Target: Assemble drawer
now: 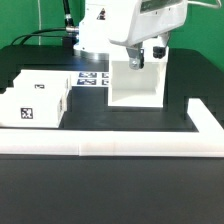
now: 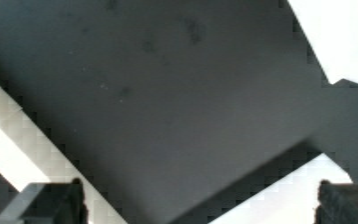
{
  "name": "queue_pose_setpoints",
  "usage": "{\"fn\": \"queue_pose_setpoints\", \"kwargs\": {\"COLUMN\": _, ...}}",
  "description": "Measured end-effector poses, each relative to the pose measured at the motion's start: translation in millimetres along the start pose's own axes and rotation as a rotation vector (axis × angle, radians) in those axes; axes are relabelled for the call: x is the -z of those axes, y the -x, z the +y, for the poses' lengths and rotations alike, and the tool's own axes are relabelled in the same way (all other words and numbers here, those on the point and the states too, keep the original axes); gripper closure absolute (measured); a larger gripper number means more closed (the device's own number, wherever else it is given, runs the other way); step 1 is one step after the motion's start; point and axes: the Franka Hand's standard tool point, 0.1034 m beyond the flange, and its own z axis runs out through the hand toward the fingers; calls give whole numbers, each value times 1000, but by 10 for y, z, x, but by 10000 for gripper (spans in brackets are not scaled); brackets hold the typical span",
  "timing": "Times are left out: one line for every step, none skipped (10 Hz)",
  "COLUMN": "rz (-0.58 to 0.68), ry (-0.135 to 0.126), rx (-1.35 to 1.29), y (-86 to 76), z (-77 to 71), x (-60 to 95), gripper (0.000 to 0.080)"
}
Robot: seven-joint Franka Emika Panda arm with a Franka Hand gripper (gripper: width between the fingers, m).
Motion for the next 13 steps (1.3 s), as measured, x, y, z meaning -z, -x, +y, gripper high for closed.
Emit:
{"fn": "queue_pose_setpoints", "kwargs": {"rz": 0, "ry": 0, "rx": 0, "y": 0, "z": 0, "x": 0, "gripper": 150}}
{"fn": "queue_pose_setpoints", "kwargs": {"rz": 0, "ry": 0, "rx": 0, "y": 0, "z": 0, "x": 0, "gripper": 150}}
{"fn": "queue_pose_setpoints", "kwargs": {"rz": 0, "ry": 0, "rx": 0, "y": 0, "z": 0, "x": 0, "gripper": 150}}
{"fn": "queue_pose_setpoints", "kwargs": {"rz": 0, "ry": 0, "rx": 0, "y": 0, "z": 0, "x": -1, "gripper": 150}}
{"fn": "queue_pose_setpoints", "kwargs": {"rz": 0, "ry": 0, "rx": 0, "y": 1, "z": -1, "x": -2, "gripper": 150}}
{"fn": "queue_pose_setpoints", "kwargs": {"rz": 3, "ry": 2, "rx": -12, "y": 1, "z": -6, "x": 4, "gripper": 150}}
{"fn": "queue_pose_setpoints", "kwargs": {"rz": 27, "ry": 27, "rx": -106, "y": 45, "z": -90, "x": 48, "gripper": 150}}
{"fn": "queue_pose_setpoints", "kwargs": {"rz": 35, "ry": 40, "rx": -223, "y": 121, "z": -272, "x": 99, "gripper": 150}}
{"fn": "queue_pose_setpoints", "kwargs": {"rz": 28, "ry": 47, "rx": -302, "y": 146, "z": -455, "x": 125, "gripper": 150}}
{"fn": "queue_pose_setpoints", "kwargs": {"rz": 25, "ry": 45, "rx": -350, "y": 139, "z": -560, "x": 143, "gripper": 150}}
{"fn": "queue_pose_setpoints", "kwargs": {"rz": 24, "ry": 43, "rx": -378, "y": 163, "z": -625, "x": 154, "gripper": 150}}
{"fn": "queue_pose_setpoints", "kwargs": {"rz": 23, "ry": 42, "rx": -368, "y": 166, "z": -609, "x": 145, "gripper": 150}}
{"fn": "queue_pose_setpoints", "kwargs": {"rz": 22, "ry": 41, "rx": -368, "y": 165, "z": -608, "x": 134, "gripper": 150}}
